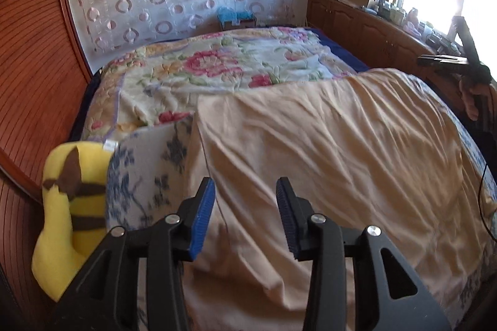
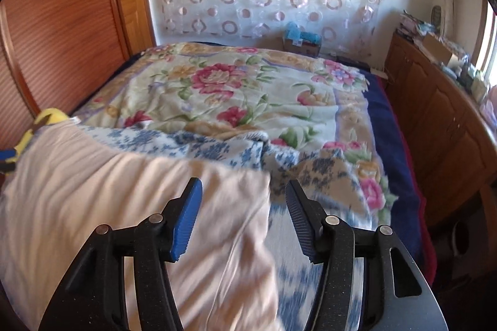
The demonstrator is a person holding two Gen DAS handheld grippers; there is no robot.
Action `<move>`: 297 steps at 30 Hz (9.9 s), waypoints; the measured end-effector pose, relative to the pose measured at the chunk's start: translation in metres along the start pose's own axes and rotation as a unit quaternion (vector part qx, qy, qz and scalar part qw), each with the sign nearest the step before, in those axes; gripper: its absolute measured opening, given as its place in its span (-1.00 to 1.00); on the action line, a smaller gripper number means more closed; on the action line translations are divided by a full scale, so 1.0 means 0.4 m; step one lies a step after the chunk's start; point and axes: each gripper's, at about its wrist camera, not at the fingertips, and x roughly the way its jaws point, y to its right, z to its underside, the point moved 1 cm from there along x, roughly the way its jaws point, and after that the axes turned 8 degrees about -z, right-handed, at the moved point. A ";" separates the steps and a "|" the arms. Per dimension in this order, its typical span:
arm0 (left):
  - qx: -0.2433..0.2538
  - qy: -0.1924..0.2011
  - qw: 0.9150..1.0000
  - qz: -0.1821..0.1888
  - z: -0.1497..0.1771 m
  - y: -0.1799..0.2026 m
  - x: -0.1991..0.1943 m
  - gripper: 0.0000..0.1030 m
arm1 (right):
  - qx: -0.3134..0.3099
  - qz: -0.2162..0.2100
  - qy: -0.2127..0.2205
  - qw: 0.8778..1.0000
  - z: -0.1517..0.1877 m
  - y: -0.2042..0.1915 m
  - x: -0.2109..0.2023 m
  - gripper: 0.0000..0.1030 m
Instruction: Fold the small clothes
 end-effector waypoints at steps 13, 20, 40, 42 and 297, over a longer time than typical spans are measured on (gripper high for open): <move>-0.004 -0.024 1.000 -0.010 0.081 0.027 0.027 -0.15 | 0.071 -0.036 -0.049 0.996 0.226 -0.032 -0.141 0.10; -0.010 -0.009 1.000 -0.015 0.097 0.026 0.032 -0.03 | 0.094 -0.048 -0.060 0.993 0.264 -0.042 -0.099 0.10; -0.013 -0.010 1.000 -0.020 0.098 0.023 0.026 0.01 | 0.043 0.007 -0.024 0.999 0.289 -0.088 -0.049 -0.52; -0.010 -0.011 1.000 -0.026 0.099 0.025 0.023 0.01 | 0.041 0.010 -0.025 0.999 0.288 -0.093 -0.048 -0.51; -0.085 0.069 0.994 0.024 0.273 0.188 -0.333 -0.26 | -0.173 -0.127 -0.086 0.973 0.279 -0.737 0.023 0.77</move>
